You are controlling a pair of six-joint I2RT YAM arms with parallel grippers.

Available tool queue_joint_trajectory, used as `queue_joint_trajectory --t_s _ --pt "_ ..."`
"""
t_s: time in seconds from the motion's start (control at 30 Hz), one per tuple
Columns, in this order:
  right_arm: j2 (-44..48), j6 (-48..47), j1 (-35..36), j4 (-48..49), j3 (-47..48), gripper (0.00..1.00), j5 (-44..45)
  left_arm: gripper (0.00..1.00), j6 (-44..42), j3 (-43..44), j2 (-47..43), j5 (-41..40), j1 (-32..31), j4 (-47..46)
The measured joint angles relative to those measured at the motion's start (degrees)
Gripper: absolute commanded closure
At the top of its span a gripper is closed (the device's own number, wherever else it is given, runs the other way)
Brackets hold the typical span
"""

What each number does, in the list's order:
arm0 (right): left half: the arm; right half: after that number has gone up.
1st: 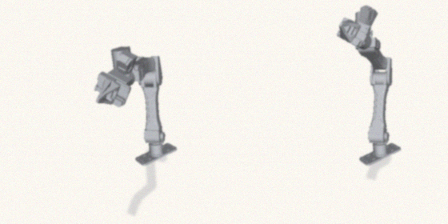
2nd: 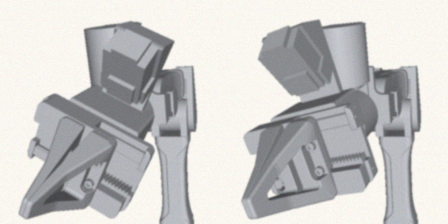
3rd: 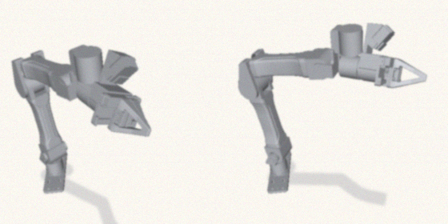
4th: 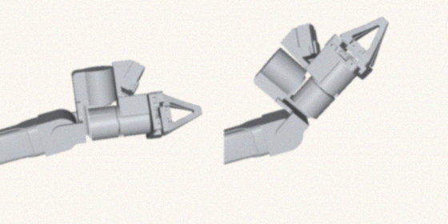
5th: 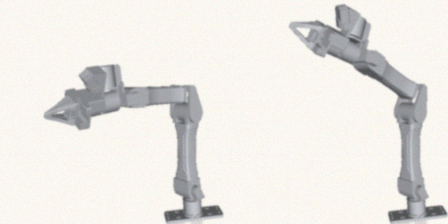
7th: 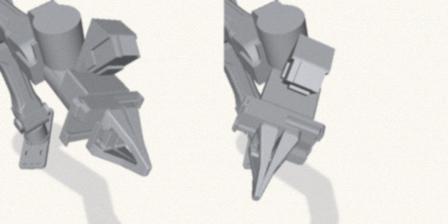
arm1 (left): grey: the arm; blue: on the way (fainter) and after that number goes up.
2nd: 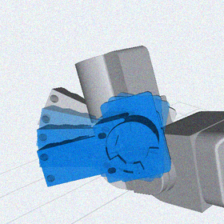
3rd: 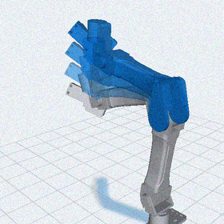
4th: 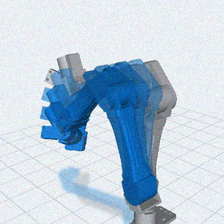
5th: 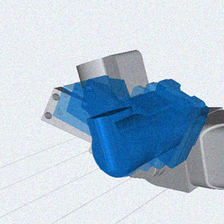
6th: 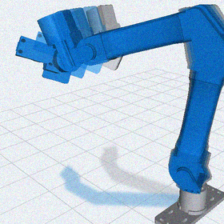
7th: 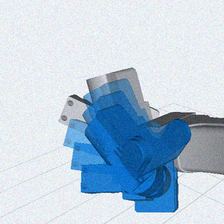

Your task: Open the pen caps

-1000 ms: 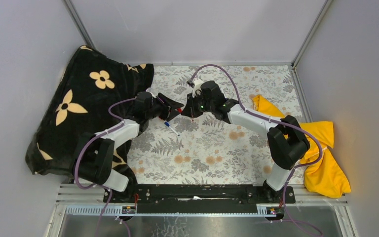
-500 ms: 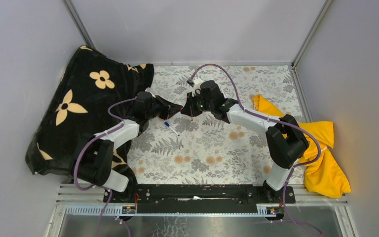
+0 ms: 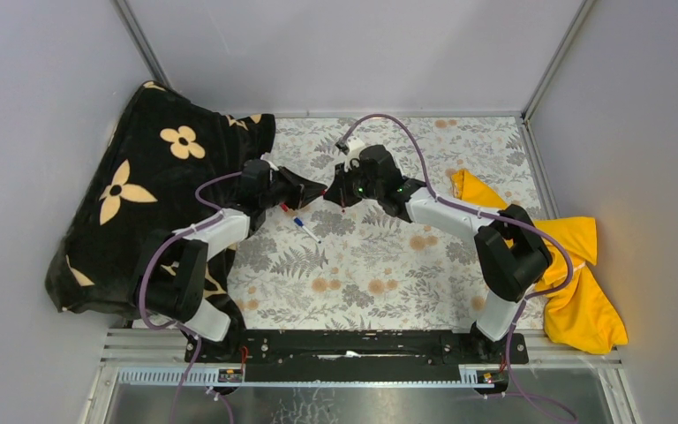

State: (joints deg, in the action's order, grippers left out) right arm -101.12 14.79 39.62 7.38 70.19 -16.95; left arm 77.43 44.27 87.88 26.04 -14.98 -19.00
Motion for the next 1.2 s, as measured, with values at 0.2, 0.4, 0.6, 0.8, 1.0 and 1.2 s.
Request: queue_joint_trajectory --t_s 0.2,0.4,0.6,0.8,1.0,1.2 --pt "0.28 0.04 0.52 8.24 -4.35 1.00 0.13 1.00 -1.14 0.13 0.55 6.16 3.58 -0.15" --pt "1.44 0.55 0.94 15.47 -9.42 1.00 0.39 1.00 -1.77 0.63 2.45 13.14 6.05 -0.22" --pt "2.82 0.70 1.18 19.04 -12.55 1.00 0.42 1.00 -2.82 0.74 2.93 17.51 7.13 0.07" --pt "3.10 0.68 1.27 20.20 -13.11 1.00 0.48 1.00 -4.33 2.25 3.30 18.84 7.48 2.01" --pt "3.28 0.68 1.27 21.24 -14.60 1.00 0.52 1.00 -5.40 2.75 3.98 19.69 7.48 3.54" --pt "4.20 0.68 1.27 22.95 -16.92 1.00 0.37 1.00 -6.14 2.97 4.35 20.98 7.48 4.96"
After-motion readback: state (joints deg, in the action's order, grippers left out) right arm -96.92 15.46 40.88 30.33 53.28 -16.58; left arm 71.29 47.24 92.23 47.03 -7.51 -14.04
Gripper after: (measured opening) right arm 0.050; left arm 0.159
